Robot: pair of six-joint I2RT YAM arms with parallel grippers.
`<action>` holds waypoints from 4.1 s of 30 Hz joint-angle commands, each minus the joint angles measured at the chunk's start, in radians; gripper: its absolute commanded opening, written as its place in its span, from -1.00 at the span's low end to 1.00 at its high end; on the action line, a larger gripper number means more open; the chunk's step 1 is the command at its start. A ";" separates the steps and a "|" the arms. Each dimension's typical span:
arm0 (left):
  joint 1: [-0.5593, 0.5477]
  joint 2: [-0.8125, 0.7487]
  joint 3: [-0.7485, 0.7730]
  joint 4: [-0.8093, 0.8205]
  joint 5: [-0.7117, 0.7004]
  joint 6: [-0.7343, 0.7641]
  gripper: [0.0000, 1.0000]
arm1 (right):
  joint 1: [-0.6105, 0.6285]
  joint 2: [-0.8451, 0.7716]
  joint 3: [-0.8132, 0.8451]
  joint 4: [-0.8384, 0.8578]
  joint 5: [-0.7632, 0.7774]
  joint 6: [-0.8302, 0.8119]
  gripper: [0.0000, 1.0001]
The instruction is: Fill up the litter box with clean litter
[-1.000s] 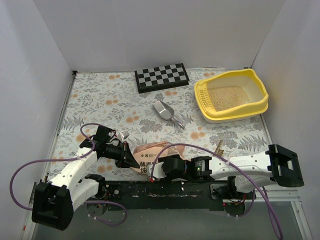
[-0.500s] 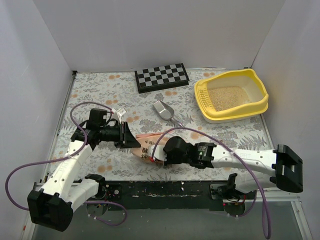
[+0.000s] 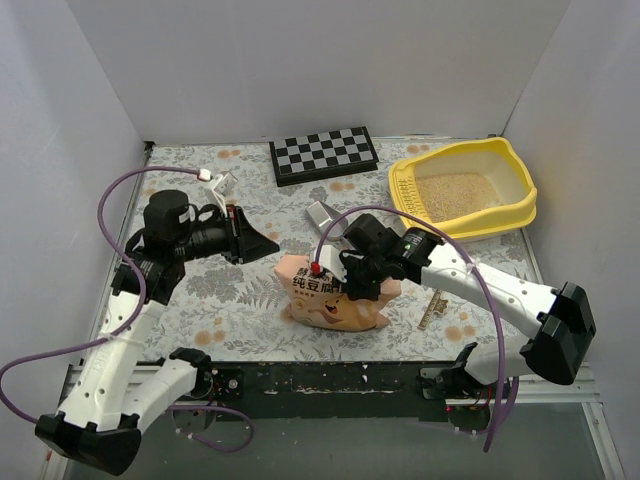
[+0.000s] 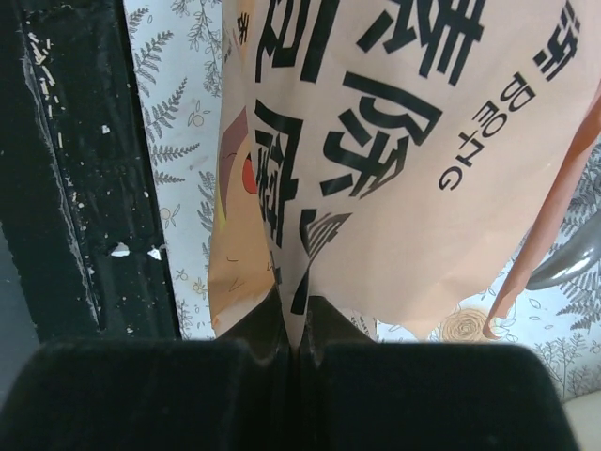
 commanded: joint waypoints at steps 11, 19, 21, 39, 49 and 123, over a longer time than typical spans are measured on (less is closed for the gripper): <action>-0.338 0.033 -0.251 0.316 -0.028 0.263 -0.04 | -0.080 -0.121 -0.152 0.200 -0.093 0.066 -0.97; -0.346 0.053 -0.348 0.497 -0.037 0.366 0.35 | -0.096 -0.189 -0.207 0.220 -0.118 0.083 -0.97; -0.352 0.048 -0.351 0.541 -0.058 0.395 0.43 | -0.096 -0.204 -0.224 0.239 -0.125 0.089 -0.97; -0.467 0.131 -0.458 0.807 0.001 0.570 0.47 | -0.096 -0.247 -0.275 0.282 -0.130 0.120 -0.97; -0.507 0.217 -0.489 0.801 -0.011 0.627 0.45 | -0.097 -0.250 -0.299 0.308 -0.119 0.127 -0.97; -0.591 0.200 -0.280 0.256 -0.437 0.366 -1.00 | -0.097 -0.313 -0.411 0.375 -0.199 0.107 0.01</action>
